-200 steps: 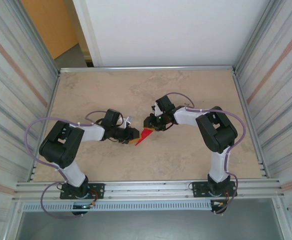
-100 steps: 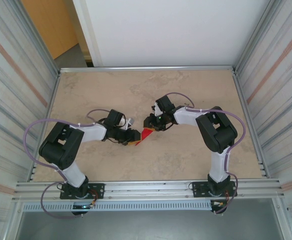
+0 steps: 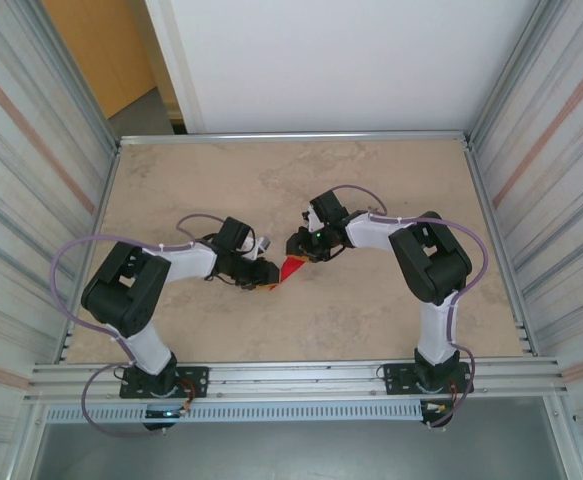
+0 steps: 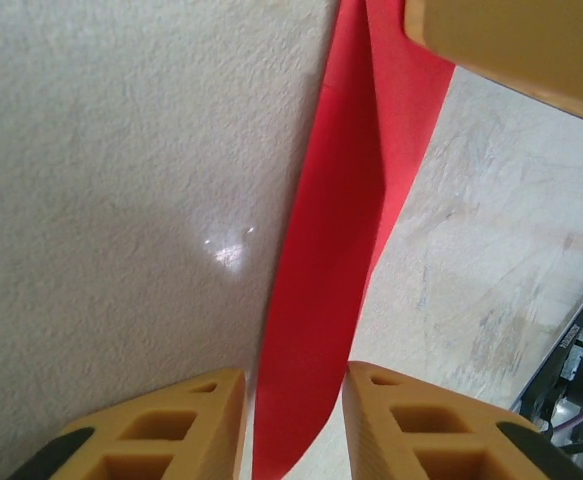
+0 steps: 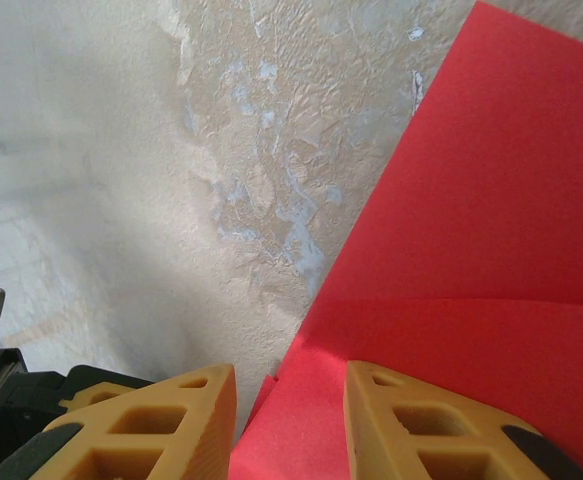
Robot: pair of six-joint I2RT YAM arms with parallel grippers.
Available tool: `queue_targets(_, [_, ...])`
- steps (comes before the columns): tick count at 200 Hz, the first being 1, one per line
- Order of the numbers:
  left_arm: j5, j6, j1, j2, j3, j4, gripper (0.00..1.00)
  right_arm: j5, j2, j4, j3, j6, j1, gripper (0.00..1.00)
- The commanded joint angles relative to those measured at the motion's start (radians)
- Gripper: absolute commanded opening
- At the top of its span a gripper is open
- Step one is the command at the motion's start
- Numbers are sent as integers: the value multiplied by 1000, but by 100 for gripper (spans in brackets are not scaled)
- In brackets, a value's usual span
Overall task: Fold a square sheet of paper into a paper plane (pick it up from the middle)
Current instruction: Fold the wing for the fifth time at the center of the table.
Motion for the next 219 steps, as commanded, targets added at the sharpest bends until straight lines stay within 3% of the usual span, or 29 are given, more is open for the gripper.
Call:
queue_targets(1, [-25,19,-12,34,8,-28,29,11,18,-30,20,18,-6,34])
queue_targets(111, [-25,17,-10,54,-3,-19,16,8,24,-35,32,-2,-9,35])
queue_targets(219, [-20,21,-10,49,-5,-22,16,-2,52,-49,59,-19,-10,35])
